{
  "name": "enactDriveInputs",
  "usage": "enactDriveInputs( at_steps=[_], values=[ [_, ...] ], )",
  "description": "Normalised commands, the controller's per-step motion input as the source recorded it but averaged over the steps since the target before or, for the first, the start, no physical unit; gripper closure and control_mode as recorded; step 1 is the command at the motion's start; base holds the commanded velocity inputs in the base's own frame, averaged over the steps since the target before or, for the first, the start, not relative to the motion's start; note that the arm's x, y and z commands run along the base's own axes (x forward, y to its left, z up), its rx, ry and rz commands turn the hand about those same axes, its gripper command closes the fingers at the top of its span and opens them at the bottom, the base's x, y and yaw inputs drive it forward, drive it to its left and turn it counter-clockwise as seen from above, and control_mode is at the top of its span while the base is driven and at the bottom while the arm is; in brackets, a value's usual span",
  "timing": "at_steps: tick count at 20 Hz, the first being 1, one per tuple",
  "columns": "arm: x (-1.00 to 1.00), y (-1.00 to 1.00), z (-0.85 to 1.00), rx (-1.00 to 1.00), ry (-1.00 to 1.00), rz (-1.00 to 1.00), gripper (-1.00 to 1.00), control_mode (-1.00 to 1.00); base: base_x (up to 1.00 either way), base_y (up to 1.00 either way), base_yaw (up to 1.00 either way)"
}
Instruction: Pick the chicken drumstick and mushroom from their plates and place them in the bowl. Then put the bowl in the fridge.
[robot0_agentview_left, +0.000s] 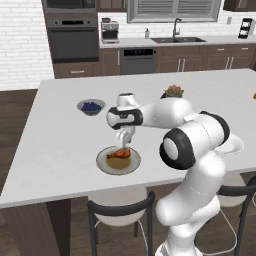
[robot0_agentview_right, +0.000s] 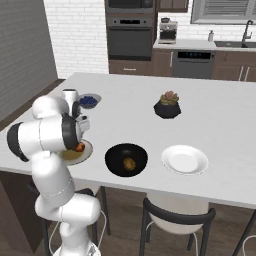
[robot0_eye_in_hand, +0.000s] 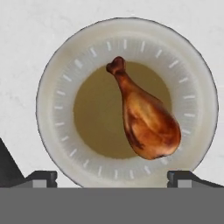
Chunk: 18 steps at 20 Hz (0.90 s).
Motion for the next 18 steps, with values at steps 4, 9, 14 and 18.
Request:
enactDriveInputs(
  at_steps=[4, 9, 14, 18],
  values=[
    [0.32, 0.34, -0.41, -0.02, 0.04, 0.03, -1.00, -1.00, 0.00, 0.00, 0.00],
    [0.20, 0.04, -0.34, -0.01, 0.00, 0.06, -1.00, -1.00, 0.00, 0.00, 0.00],
    [0.07, 0.00, -0.27, 0.00, 0.00, 0.09, -1.00, -1.00, 0.00, 0.00, 0.00],
    [-0.09, -0.04, -0.19, 0.00, 0.00, 0.10, -1.00, -1.00, 0.00, 0.00, 0.00]
  ],
)
